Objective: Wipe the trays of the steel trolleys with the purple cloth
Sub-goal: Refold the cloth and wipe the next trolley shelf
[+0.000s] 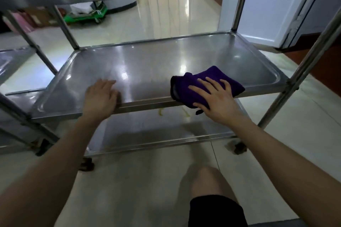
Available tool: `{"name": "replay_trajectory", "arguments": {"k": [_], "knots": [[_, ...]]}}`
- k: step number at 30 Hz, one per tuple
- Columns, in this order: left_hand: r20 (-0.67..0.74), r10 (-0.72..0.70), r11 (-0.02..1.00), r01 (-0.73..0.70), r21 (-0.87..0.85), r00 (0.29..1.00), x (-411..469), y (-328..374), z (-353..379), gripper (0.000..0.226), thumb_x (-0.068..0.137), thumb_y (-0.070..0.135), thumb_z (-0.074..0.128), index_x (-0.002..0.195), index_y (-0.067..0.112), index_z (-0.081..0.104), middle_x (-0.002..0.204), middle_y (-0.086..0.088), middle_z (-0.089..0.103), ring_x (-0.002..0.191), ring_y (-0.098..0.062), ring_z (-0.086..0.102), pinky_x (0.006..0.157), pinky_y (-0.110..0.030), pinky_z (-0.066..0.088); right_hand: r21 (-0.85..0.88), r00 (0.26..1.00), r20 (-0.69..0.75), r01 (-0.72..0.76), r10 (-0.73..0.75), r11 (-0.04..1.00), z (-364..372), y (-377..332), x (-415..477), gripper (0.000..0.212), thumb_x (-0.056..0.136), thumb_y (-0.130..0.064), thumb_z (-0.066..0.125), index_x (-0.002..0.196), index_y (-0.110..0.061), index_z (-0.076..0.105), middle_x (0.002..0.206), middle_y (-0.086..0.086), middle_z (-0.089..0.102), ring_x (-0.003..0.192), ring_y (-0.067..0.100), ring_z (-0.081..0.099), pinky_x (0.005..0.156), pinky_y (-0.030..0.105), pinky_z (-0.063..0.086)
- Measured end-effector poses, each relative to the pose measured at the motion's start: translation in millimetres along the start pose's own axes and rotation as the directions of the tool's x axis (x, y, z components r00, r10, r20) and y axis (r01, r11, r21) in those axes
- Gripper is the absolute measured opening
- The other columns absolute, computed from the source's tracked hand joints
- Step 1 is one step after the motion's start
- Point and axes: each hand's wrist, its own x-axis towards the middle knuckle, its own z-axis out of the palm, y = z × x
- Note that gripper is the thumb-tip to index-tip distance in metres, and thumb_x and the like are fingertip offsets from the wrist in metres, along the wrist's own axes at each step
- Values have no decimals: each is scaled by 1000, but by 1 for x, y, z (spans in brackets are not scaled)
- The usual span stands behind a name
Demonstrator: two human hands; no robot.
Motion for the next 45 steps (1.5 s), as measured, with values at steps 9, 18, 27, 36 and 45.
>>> {"name": "replay_trajectory", "arguments": {"k": [9,18,27,36,45], "knots": [[21,-49,998,49,26,999,-17,-18,14,64,111,44,14,168,19,30,177,-9,28,167,-29,16,134,-54,15,-43,995,-93,34,-37,999,11,-95,30,61,105,-52,62,161,-29,50,161,16,52,150,41,45,125,63,28],[-196,37,924,-108,-366,980,-53,-51,-21,36,109,33,43,136,21,63,132,-1,67,129,-24,59,109,-52,50,-24,999,-50,4,-5,1000,14,-244,74,61,110,-51,47,166,-28,39,166,21,42,153,45,37,126,66,20],[-59,-546,720,432,-544,836,-106,-207,-7,49,88,30,86,121,9,57,121,-9,62,122,-37,62,90,-42,58,-41,996,-33,-89,87,995,21,-252,75,64,102,-56,58,160,-29,50,161,18,50,150,43,42,127,66,20],[-57,-346,733,232,-639,937,-98,-249,16,36,96,29,81,126,30,60,104,9,75,102,-23,75,91,-54,63,-14,997,80,11,-10,1000,31,-396,137,73,105,-75,26,166,-36,34,168,22,41,155,49,35,124,72,21],[-153,-287,649,74,-757,946,-106,-254,24,43,97,22,82,103,55,55,98,21,77,93,0,76,87,-40,65,151,832,550,-184,72,971,39,-426,306,85,96,-91,25,169,-54,0,181,9,-15,163,47,-18,120,79,-17]]}}
